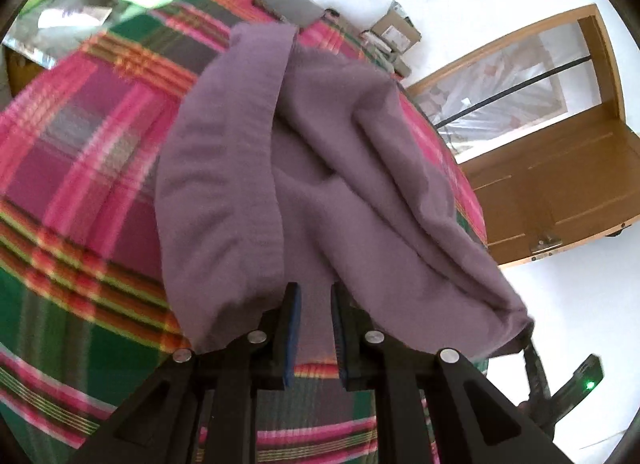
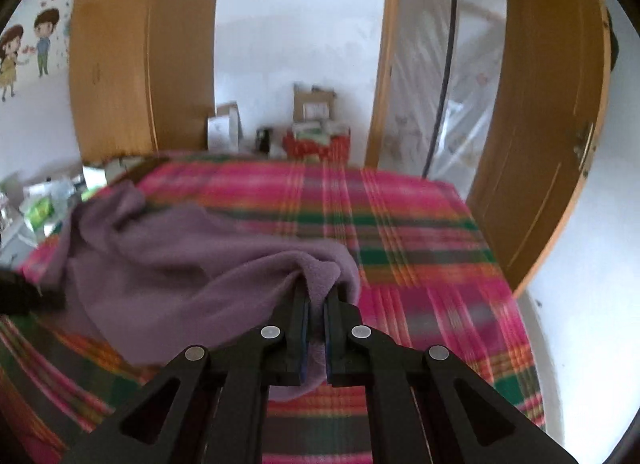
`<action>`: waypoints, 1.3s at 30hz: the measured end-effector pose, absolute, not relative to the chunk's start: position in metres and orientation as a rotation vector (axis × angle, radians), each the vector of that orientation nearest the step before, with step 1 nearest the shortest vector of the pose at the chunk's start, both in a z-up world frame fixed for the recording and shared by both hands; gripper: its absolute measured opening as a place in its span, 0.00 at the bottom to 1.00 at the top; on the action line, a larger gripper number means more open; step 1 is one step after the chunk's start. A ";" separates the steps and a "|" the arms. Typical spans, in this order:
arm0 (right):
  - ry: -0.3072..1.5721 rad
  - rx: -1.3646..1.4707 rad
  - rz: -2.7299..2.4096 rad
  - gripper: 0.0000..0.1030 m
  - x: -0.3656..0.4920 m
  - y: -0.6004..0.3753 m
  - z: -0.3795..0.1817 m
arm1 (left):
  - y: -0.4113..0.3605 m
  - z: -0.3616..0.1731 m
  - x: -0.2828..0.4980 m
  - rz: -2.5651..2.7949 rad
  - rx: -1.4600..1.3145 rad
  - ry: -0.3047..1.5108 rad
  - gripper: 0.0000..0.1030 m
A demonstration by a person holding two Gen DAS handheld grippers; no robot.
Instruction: Fold clothes
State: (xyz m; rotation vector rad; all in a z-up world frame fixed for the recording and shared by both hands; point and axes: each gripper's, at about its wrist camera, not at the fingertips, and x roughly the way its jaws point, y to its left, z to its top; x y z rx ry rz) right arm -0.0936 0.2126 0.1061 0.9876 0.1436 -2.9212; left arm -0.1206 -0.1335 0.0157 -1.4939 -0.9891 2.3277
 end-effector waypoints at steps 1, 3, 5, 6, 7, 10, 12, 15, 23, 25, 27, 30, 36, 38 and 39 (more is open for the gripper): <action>0.144 1.013 -2.901 0.08 -0.092 0.215 0.103 | -0.134 0.022 -0.122 2.337 -1.476 -0.970 0.14; 0.151 1.063 -2.857 0.09 -0.089 0.220 0.099 | -0.132 0.036 -0.130 2.370 -1.454 -0.920 0.14; 0.176 1.084 -2.838 0.14 -0.087 0.221 0.100 | -0.124 0.049 -0.142 2.382 -1.439 -0.888 0.21; 0.193 1.079 -2.840 0.18 -0.085 0.221 0.102 | -0.120 0.055 -0.147 2.368 -1.436 -0.873 0.29; 0.204 1.078 -2.831 0.21 -0.084 0.221 0.106 | -0.118 0.059 -0.153 2.345 -1.433 -0.863 0.31; 0.236 1.043 -2.805 0.28 -0.076 0.217 0.117 | -0.112 0.070 -0.167 2.326 -1.415 -0.822 0.33; 0.251 1.003 -2.792 0.28 -0.074 0.214 0.123 | -0.106 0.073 -0.172 2.339 -1.428 -0.768 0.34; 0.274 0.963 -2.766 0.38 -0.077 0.208 0.130 | -0.090 0.067 -0.185 2.275 -1.506 -0.719 0.37; 0.486 1.046 -2.553 0.50 -0.130 0.175 0.114 | -0.074 0.045 -0.220 2.204 -1.701 -0.738 0.37; 0.585 1.072 -2.509 0.50 -0.141 0.165 0.106 | -0.074 0.043 -0.228 2.191 -1.717 -0.760 0.37; 0.639 1.089 -2.502 0.50 -0.147 0.161 0.101 | -0.078 0.040 -0.233 2.202 -1.733 -0.790 0.37; 0.640 1.124 -2.485 0.50 -0.156 0.162 0.097 | -0.084 0.030 -0.240 2.170 -1.758 -0.888 0.34; 0.655 1.155 -2.445 0.32 -0.164 0.162 0.091 | -0.094 0.029 -0.240 2.184 -1.722 -0.916 0.10; 0.644 1.153 -2.449 0.16 -0.166 0.161 0.093 | -0.098 0.035 -0.238 2.206 -1.677 -0.919 0.08; 0.632 1.143 -2.455 0.11 -0.167 0.161 0.096 | -0.099 0.038 -0.238 2.218 -1.655 -0.923 0.06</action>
